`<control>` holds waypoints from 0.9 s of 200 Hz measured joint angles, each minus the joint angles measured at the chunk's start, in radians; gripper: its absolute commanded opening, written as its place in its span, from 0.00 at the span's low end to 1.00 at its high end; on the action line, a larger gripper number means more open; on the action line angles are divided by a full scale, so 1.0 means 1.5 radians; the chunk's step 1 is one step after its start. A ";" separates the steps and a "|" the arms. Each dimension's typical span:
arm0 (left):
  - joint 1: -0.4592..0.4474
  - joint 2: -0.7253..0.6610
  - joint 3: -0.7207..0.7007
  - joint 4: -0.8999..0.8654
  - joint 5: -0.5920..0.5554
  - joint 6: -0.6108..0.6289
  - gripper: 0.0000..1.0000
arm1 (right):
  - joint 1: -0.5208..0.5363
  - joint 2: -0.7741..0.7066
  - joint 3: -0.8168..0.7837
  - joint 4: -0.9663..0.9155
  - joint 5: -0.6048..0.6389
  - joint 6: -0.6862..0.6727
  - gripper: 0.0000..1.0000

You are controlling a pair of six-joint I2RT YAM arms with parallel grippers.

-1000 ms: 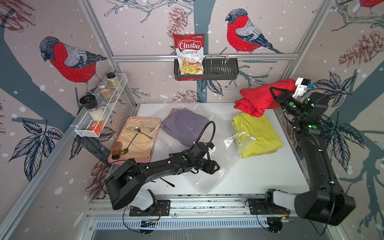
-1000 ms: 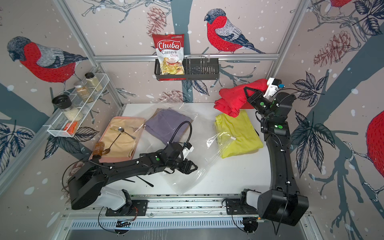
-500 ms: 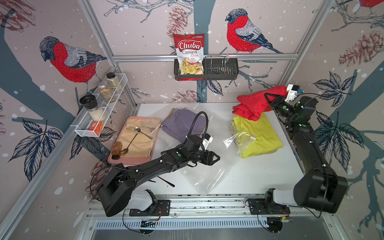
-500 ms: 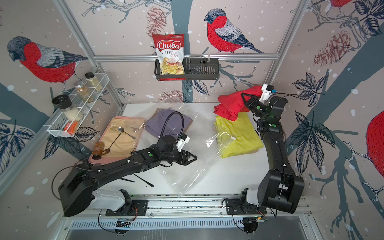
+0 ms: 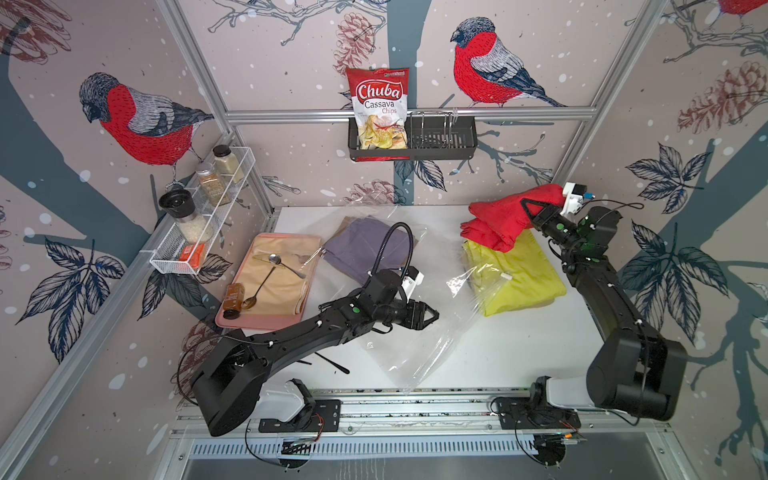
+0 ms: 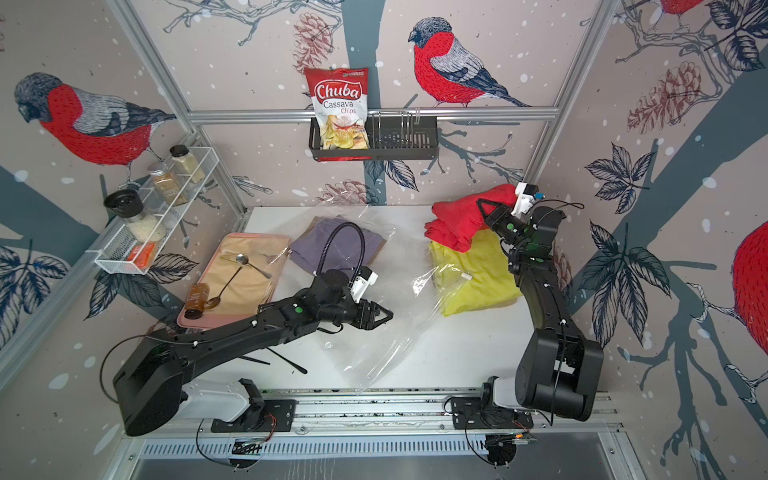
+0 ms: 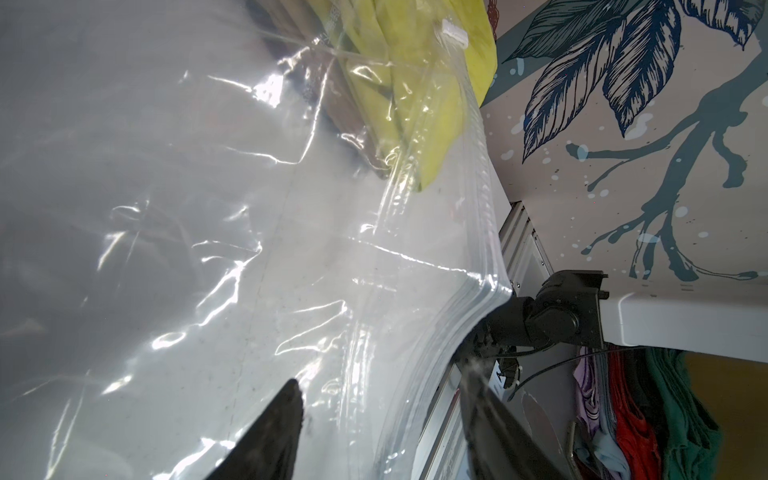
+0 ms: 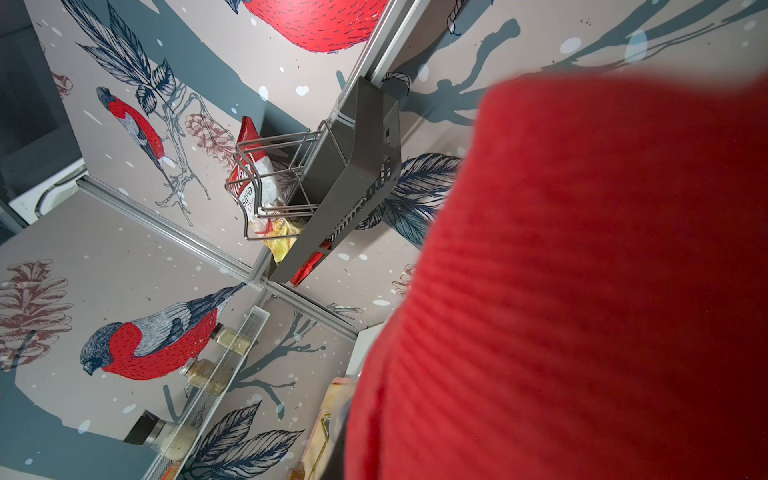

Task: Take the trousers out of the vacuum bag
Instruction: Place the trousers at the center of the board.

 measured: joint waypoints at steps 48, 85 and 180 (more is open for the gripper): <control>0.000 0.007 -0.002 0.011 0.006 -0.002 0.63 | -0.006 -0.060 -0.078 -0.005 0.001 -0.036 0.00; 0.000 0.012 -0.002 0.011 0.014 -0.002 0.63 | -0.036 -0.112 -0.148 -0.020 0.013 -0.028 0.00; -0.003 0.039 0.054 0.054 0.015 -0.055 0.81 | -0.082 -0.194 -0.259 -0.120 0.021 -0.007 0.00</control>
